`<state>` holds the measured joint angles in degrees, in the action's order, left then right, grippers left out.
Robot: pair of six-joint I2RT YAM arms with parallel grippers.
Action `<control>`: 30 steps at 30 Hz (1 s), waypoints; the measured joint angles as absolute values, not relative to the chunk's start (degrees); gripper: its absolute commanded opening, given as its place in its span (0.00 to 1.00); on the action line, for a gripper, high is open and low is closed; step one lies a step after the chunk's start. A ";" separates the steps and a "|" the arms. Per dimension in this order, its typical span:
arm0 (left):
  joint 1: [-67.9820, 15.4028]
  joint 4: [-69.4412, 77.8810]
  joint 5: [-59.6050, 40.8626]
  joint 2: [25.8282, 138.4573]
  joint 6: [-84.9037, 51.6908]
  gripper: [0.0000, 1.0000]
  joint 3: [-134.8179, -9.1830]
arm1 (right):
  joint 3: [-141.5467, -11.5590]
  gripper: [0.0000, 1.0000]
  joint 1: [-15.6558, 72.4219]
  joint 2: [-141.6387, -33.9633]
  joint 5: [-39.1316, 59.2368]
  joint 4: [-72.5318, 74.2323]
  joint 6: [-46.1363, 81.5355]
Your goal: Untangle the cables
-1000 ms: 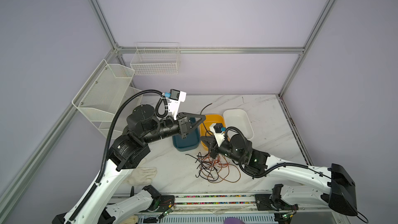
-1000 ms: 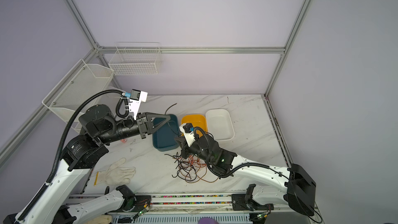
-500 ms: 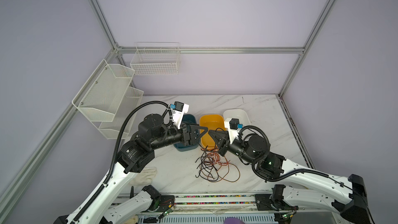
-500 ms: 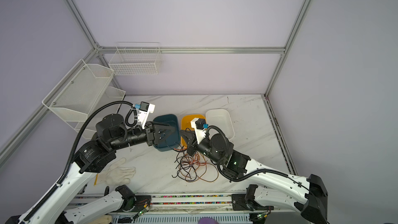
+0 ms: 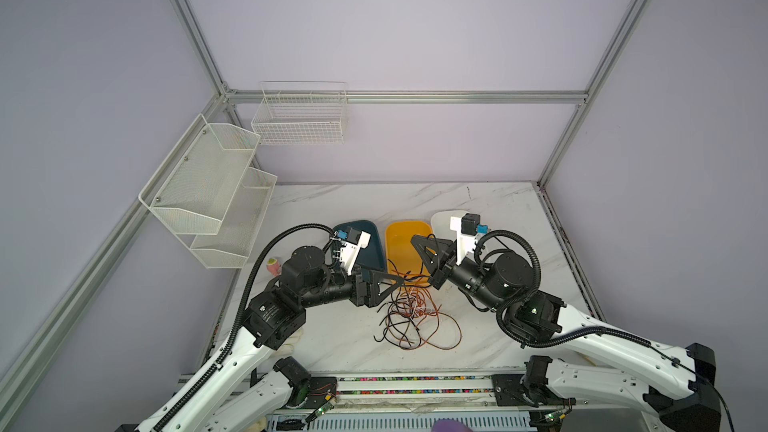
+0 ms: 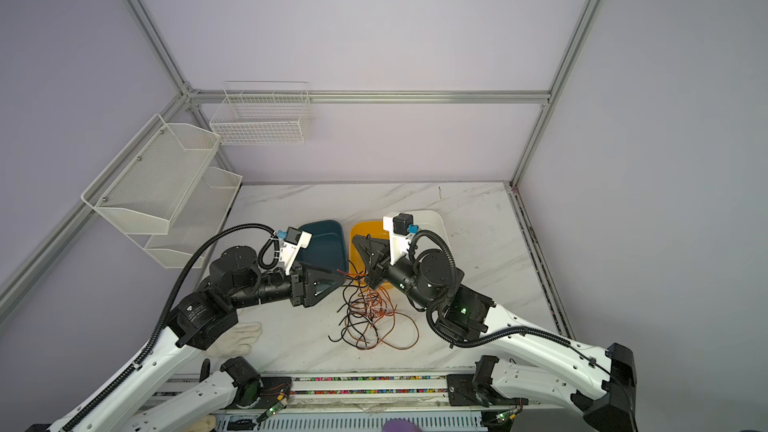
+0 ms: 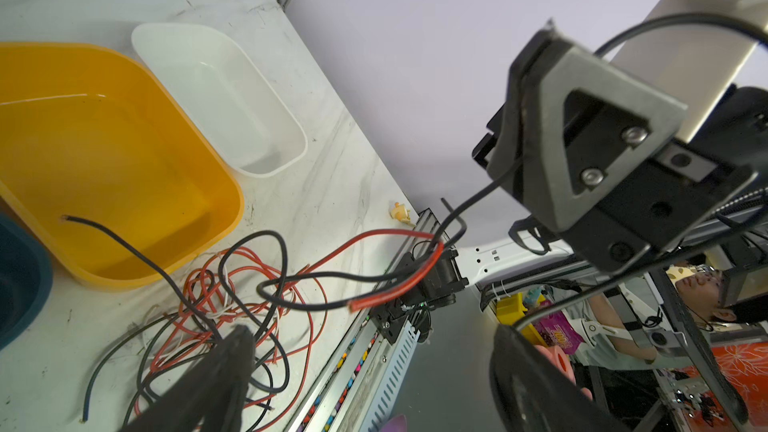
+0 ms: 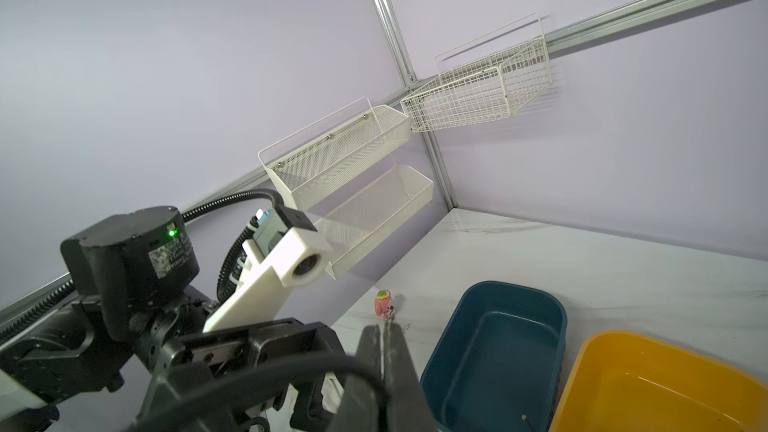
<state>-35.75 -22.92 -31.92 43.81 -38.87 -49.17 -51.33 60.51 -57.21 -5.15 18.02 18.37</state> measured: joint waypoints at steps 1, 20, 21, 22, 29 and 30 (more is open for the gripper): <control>-35.77 -21.80 -32.47 43.35 -39.09 0.91 -47.88 | -51.66 0.00 60.47 -57.19 -5.43 17.67 18.94; -36.03 -9.26 -38.30 44.86 -38.85 0.77 -36.21 | -54.96 0.00 60.36 -55.72 -4.62 16.82 25.39; -36.05 -9.02 -38.28 45.23 -38.70 0.76 -36.23 | -54.98 0.00 60.36 -55.66 -4.27 16.82 25.54; -36.05 -8.69 -38.26 45.67 -38.39 0.76 -36.23 | -55.00 0.00 60.36 -55.57 -4.01 16.82 25.69; -36.49 -5.30 -38.26 48.69 -38.33 0.80 -36.21 | -55.53 0.00 60.36 -54.57 -3.11 16.86 26.74; -36.67 -4.82 -38.28 49.12 -38.33 0.80 -36.21 | -55.66 0.00 60.36 -54.39 -2.94 16.84 26.81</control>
